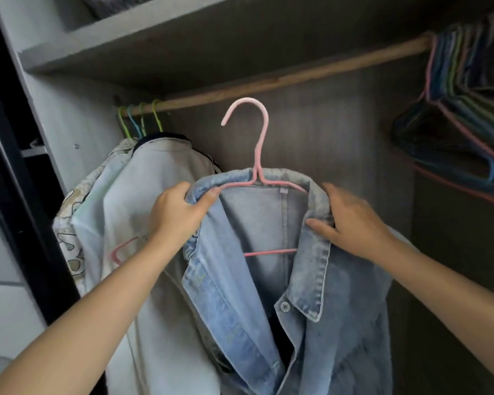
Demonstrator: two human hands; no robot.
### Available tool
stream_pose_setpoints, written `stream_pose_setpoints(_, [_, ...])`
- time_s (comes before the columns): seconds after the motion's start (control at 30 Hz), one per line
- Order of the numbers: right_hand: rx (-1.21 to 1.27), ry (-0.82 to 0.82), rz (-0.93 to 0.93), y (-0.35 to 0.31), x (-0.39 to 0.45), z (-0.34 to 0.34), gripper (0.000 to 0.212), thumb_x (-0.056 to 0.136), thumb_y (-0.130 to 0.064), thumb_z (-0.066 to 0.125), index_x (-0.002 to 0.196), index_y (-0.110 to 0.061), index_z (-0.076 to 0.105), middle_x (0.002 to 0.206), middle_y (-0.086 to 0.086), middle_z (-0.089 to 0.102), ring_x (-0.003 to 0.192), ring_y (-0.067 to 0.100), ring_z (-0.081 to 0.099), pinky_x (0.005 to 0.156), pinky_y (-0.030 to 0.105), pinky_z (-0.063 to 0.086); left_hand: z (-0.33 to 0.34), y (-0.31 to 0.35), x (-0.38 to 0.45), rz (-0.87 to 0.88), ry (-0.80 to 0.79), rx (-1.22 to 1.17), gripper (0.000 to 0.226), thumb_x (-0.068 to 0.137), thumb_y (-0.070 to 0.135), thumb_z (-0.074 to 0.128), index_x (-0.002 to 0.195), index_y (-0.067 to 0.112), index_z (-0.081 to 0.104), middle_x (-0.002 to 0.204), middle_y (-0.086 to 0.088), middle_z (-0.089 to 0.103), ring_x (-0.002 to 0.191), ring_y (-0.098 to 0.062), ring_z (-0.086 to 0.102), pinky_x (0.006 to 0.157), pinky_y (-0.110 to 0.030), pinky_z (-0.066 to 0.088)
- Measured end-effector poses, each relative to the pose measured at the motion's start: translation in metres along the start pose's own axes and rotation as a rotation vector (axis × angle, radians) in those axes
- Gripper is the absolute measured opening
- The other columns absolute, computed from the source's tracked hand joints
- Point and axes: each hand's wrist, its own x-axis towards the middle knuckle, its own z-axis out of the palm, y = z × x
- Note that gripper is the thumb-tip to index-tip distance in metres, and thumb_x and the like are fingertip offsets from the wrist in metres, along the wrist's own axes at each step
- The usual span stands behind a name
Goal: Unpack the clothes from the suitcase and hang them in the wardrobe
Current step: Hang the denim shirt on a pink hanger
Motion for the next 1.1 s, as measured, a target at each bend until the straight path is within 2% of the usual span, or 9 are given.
stream_pose_setpoints(0.07, [0.009,-0.121,0.041,0.001,-0.007,-0.002,0.053,0.091,-0.046,0.043,0.126,-0.007,0.037,0.117,0.011,0.057,0.104,0.030,0.056,0.067,0.028,0.030,0.000,-0.002,-0.001,0.037,-0.073,-0.060,0.048,0.061,0.060,0.052,0.049,0.018,0.032,0.048,0.004,0.035,0.052,-0.016,0.038,0.053,-0.032,0.028])
stream_pose_setpoints(0.17, [0.021,-0.105,-0.014,0.003,-0.013,-0.012,0.041,0.092,-0.045,0.040,0.112,-0.010,0.041,0.094,0.005,0.061,0.085,0.025,0.060,0.057,0.026,0.027,0.000,-0.009,0.001,0.101,-0.132,-0.123,0.048,0.055,0.067,0.040,0.050,0.020,0.034,0.047,0.006,0.035,0.047,-0.007,0.037,0.051,-0.028,0.028])
stream_pose_setpoints(0.3, [0.202,-0.153,-0.086,-0.008,-0.004,-0.022,0.029,0.091,-0.042,0.042,0.077,-0.020,0.030,0.062,-0.008,0.038,0.055,0.012,0.040,0.046,0.024,0.026,0.004,-0.007,0.000,0.177,-0.121,-0.081,0.050,0.059,0.066,0.035,0.055,0.016,0.041,0.049,0.006,0.041,0.049,-0.005,0.043,0.050,-0.014,0.033])
stream_pose_setpoints(0.47, [0.230,-0.139,-0.116,-0.021,0.012,-0.021,0.034,0.093,-0.038,0.043,0.069,-0.022,0.024,0.067,0.001,0.043,0.069,0.026,0.046,0.058,0.030,0.026,0.016,-0.010,-0.005,0.134,-0.203,-0.116,0.031,0.076,0.036,0.069,0.058,0.023,0.047,0.052,0.008,0.047,0.049,0.000,0.049,0.051,-0.011,0.035])
stream_pose_setpoints(0.6, [0.241,-0.158,-0.083,-0.007,0.015,-0.021,0.039,0.092,-0.035,0.047,0.064,-0.024,0.023,0.058,-0.005,0.037,0.065,0.023,0.043,0.054,0.027,0.018,0.011,-0.022,-0.002,0.065,-0.130,0.105,0.028,0.090,0.025,0.057,0.068,0.008,0.056,0.068,-0.018,0.059,0.080,-0.034,0.059,0.062,-0.031,0.028])
stream_pose_setpoints(0.67, [0.237,-0.140,-0.058,-0.003,0.015,-0.020,0.034,0.091,-0.036,0.048,0.068,-0.017,0.031,0.059,-0.003,0.041,0.070,0.031,0.052,0.055,0.028,0.019,0.008,-0.031,0.001,0.079,-0.116,0.314,0.029,0.091,0.021,0.052,0.065,0.008,0.050,0.078,-0.022,0.061,0.090,-0.039,0.058,0.066,-0.035,0.032])
stream_pose_setpoints(0.83, [0.043,-0.068,-0.102,-0.006,0.011,-0.003,0.035,0.091,-0.043,0.045,0.083,-0.011,0.034,0.090,0.019,0.064,0.089,0.035,0.059,0.060,0.030,0.028,0.000,-0.018,0.003,0.111,-0.204,0.653,0.021,0.091,0.021,0.047,0.102,0.003,0.052,0.104,-0.022,0.063,0.099,-0.039,0.058,0.071,-0.036,0.041])
stream_pose_setpoints(0.93, [0.090,0.008,-0.056,-0.002,0.009,0.002,0.032,0.090,-0.036,0.051,0.079,-0.011,0.035,0.086,0.023,0.065,0.083,0.039,0.061,0.060,0.031,0.030,0.007,0.006,-0.021,0.088,-0.317,0.556,0.031,0.089,0.017,0.048,0.115,0.009,0.036,0.105,-0.018,0.062,0.101,-0.038,0.058,0.074,-0.036,0.041])
stream_pose_setpoints(1.1, [0.102,0.314,-0.220,0.000,0.006,0.009,0.028,0.071,-0.021,0.063,0.062,0.002,0.050,0.046,0.014,0.054,0.034,0.030,0.053,0.035,0.022,0.035,0.046,0.023,-0.067,0.241,-0.758,0.446,0.048,0.091,0.034,0.049,0.129,0.011,0.031,0.095,-0.009,0.066,0.089,-0.028,0.063,0.068,-0.032,0.045])
